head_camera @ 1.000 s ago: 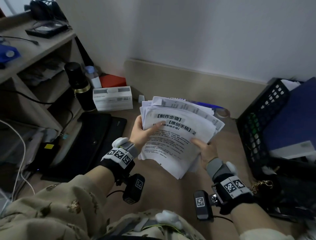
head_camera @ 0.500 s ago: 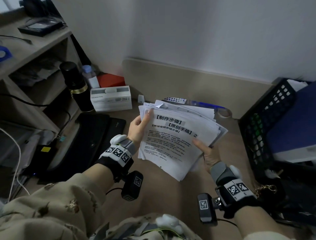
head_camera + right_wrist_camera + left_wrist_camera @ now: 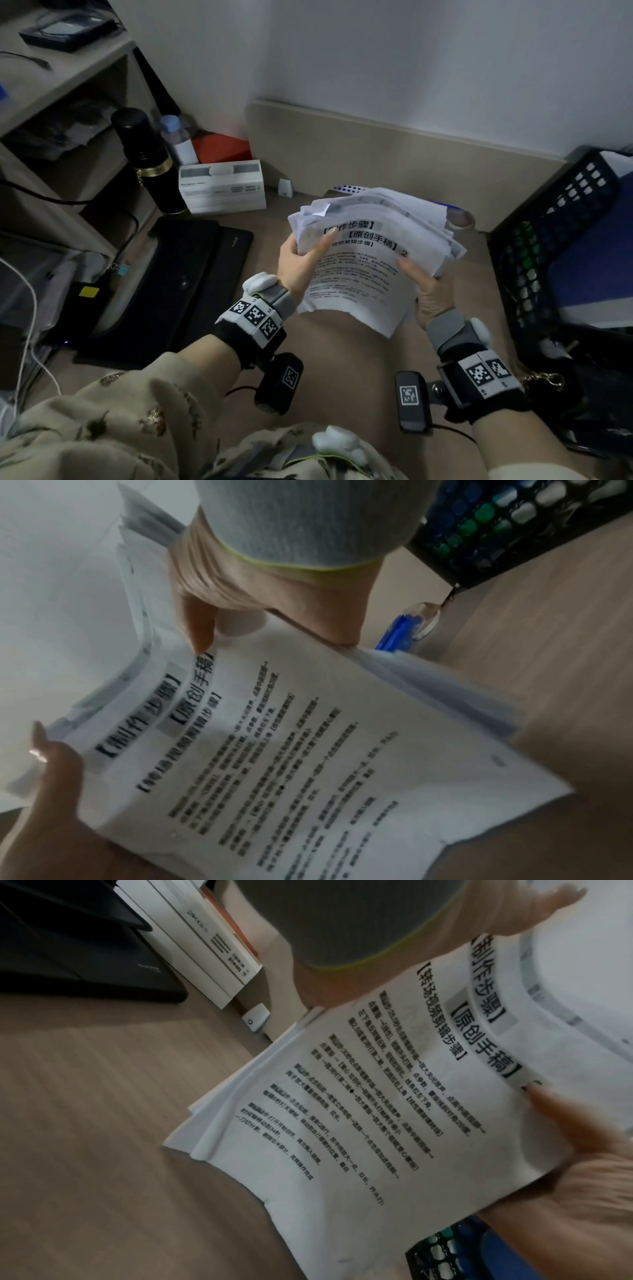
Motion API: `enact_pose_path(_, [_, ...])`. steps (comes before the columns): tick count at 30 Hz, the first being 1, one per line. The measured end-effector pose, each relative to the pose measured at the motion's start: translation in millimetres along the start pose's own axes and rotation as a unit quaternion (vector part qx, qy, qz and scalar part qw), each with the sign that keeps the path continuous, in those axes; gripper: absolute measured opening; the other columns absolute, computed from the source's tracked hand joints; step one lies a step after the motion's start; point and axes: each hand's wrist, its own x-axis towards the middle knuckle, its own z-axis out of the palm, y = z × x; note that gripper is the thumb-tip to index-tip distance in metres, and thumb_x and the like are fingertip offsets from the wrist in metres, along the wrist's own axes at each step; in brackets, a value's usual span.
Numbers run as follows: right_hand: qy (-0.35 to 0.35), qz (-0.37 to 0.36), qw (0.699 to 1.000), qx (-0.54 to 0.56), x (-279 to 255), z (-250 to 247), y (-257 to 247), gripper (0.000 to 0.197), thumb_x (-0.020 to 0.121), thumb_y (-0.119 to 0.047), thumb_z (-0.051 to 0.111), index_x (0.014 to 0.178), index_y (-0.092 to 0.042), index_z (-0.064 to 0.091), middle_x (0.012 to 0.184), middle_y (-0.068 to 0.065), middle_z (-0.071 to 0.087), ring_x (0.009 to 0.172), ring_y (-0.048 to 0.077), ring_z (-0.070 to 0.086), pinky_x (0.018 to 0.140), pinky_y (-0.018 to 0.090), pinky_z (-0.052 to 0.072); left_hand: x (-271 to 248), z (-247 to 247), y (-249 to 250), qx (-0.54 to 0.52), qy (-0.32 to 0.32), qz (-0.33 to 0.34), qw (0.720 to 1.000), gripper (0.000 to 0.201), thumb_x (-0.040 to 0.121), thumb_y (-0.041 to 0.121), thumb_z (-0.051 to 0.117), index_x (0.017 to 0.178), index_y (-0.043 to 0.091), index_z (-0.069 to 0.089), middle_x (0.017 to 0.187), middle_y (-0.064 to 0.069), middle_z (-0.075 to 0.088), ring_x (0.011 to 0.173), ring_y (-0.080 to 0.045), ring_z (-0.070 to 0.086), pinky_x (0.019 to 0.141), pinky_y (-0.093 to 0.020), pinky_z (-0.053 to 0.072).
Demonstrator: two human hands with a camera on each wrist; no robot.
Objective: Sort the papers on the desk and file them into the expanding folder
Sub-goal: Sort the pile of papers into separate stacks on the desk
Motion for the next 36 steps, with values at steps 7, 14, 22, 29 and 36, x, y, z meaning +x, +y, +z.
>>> enact_pose_path(7, [-0.006, -0.002, 1.0, -0.021, -4.6, -6.4, -1.5, 0.035, 0.075, 0.015, 0.063, 0.097, -0.012, 0.066, 0.081, -0.008, 0.075, 0.078, 0.009, 0.071, 0.064, 0.023, 0.056, 3.7, 13.8, 27.3, 0.007, 0.077, 0.079, 0.994, 0.04, 0.069, 0.038, 0.085, 0.099, 0.028, 0.059, 0.092, 0.005, 0.068, 0.076, -0.007, 0.069, 0.064, -0.021, 0.055])
enact_pose_path(14, [-0.003, -0.024, 0.999, -0.035, -5.6, -6.0, -2.5, 0.039, 0.065, 0.002, 0.066, 0.103, -0.007, 0.063, 0.088, -0.003, 0.075, 0.084, 0.014, 0.071, 0.069, 0.027, 0.057, 13.9, 17.8, 34.8, 0.057, 0.115, 0.148, 0.981, 0.022, 0.087, 0.038, 0.069, 0.079, 0.017, 0.067, 0.074, -0.002, 0.066, 0.065, -0.014, 0.063, 0.06, -0.028, 0.054])
enact_pose_path(22, [-0.005, -0.016, 0.999, -0.03, -9.4, -4.7, -6.3, 0.037, 0.076, 0.019, 0.06, 0.093, -0.013, 0.068, 0.082, -0.003, 0.075, 0.079, 0.013, 0.072, 0.064, 0.026, 0.057, 22.1, 9.8, 31.3, 0.073, 0.121, 0.183, 0.973, 0.02, 0.096, 0.031, 0.059, 0.079, 0.022, 0.064, 0.057, 0.014, 0.054, 0.053, -0.004, 0.042, 0.052, -0.02, 0.038])
enact_pose_path(29, [0.006, -0.004, 1.0, -0.026, -10.5, -6.9, -7.7, 0.036, 0.063, 0.003, 0.067, 0.096, -0.01, 0.067, 0.084, -0.003, 0.075, 0.08, 0.014, 0.071, 0.065, 0.027, 0.057, 26.5, -4.2, 47.0, 0.144, 0.017, 0.194, 0.97, 0.015, 0.084, 0.027, 0.074, 0.074, 0.016, 0.07, 0.066, 0.004, 0.066, 0.063, -0.01, 0.054, 0.057, -0.024, 0.045])
enact_pose_path(36, [0.016, 0.014, 0.999, -0.032, -10.7, -4.9, -10.2, 0.037, 0.062, 0.006, 0.073, 0.096, -0.008, 0.064, 0.078, -0.004, 0.074, 0.074, 0.012, 0.071, 0.06, 0.026, 0.056, 42.0, -18.8, 68.8, 0.216, -0.096, 0.195, 0.952, 0.016, 0.084, 0.02, 0.075, 0.08, 0.005, 0.076, 0.066, 0.004, 0.071, 0.062, -0.007, 0.06, 0.06, -0.022, 0.045])
